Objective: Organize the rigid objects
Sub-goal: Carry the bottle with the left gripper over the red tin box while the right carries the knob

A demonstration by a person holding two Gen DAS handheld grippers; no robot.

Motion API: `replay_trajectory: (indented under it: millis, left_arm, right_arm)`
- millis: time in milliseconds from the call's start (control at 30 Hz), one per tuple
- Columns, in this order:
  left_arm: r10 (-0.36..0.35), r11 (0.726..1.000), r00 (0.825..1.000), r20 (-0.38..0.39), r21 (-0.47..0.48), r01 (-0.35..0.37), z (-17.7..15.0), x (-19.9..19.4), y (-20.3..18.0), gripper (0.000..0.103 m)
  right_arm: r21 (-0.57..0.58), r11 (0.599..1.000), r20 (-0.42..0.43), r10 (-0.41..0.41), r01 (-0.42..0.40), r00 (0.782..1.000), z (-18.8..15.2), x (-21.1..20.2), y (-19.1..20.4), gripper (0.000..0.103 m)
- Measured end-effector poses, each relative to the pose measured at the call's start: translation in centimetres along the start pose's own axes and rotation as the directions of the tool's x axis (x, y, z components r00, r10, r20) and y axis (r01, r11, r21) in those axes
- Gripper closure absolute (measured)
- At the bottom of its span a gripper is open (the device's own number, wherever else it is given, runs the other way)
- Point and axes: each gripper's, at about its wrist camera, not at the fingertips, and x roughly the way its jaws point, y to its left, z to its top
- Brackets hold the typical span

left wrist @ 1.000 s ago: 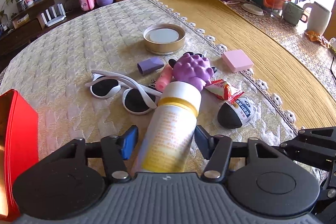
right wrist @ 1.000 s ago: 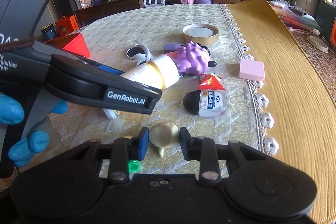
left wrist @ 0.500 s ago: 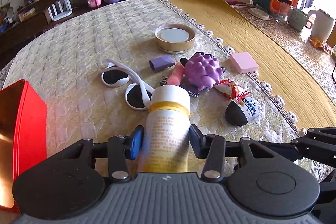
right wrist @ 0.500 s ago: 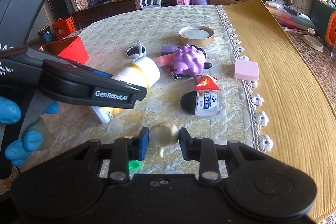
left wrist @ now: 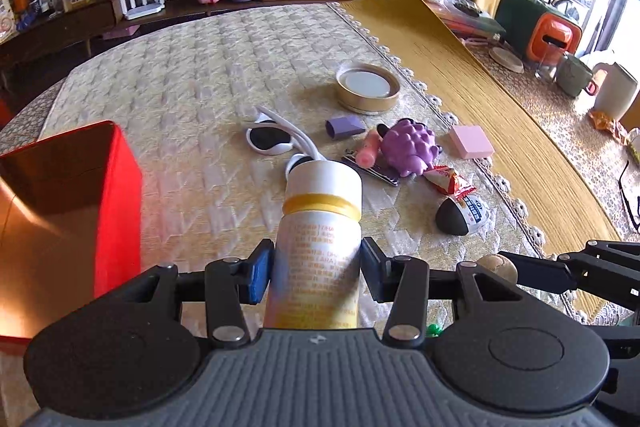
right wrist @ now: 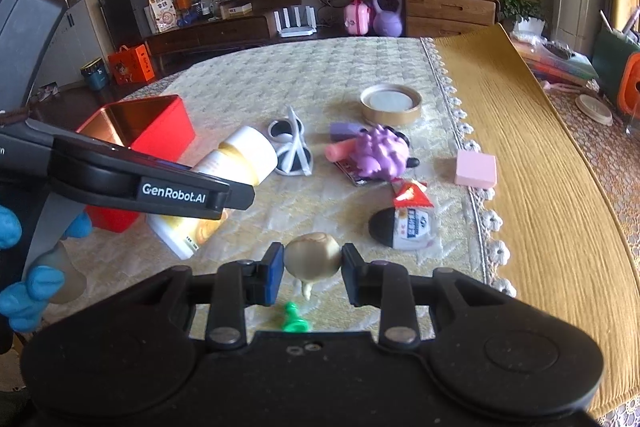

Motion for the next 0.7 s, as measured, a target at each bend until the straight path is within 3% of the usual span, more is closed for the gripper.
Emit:
replay_trajectory:
  millis: [400, 700]
  left_arm:
    - [0.052, 0.992, 0.998, 0.042, -0.117, -0.046, 0.1, -5.2, 6.1, 0.057]
    - [0.149, 0.975, 0.987, 0.065, -0.176, -0.135, 0.5, -7.5, 12.0, 0.057]
  right_arm:
    - [-0.055, 0.994, 0.011, 0.099, -0.098, 0.995, 3.7, -0.5, 4.6, 0.073]
    - [-0.132, 0.978, -0.002, 0.161, -0.160, 0.987, 6.8, 1.4, 8.7, 0.073]
